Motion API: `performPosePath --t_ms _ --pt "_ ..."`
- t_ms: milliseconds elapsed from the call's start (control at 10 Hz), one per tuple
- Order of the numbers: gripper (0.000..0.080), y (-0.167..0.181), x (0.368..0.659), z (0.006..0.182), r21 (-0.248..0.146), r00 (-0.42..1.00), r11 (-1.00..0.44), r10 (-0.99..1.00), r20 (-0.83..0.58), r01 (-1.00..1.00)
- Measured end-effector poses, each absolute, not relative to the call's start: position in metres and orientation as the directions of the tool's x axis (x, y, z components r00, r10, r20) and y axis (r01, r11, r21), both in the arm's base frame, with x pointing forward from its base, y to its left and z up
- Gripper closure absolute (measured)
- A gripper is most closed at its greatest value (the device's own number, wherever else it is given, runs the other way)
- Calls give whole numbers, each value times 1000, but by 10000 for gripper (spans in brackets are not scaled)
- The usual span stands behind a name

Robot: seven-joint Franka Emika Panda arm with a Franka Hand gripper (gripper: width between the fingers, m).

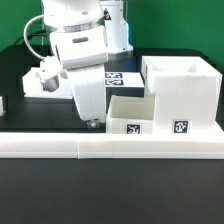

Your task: Assemble drawer

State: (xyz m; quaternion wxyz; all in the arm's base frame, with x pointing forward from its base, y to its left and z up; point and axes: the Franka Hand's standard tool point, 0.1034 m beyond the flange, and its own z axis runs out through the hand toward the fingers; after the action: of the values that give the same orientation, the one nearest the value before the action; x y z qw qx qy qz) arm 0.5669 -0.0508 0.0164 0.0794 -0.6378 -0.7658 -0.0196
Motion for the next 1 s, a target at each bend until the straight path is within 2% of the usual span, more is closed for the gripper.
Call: performPosePath --t_ms 200,400,700,1000 --pt "151 -51 582 26 -59 -180 190 973 146 980" --pt "151 -35 592 33 -72 -107 119 983 146 990" --pt "151 -13 591 29 -89 -65 77 989 134 993" --pt "151 -18 591 28 -90 -59 71 989 133 993"
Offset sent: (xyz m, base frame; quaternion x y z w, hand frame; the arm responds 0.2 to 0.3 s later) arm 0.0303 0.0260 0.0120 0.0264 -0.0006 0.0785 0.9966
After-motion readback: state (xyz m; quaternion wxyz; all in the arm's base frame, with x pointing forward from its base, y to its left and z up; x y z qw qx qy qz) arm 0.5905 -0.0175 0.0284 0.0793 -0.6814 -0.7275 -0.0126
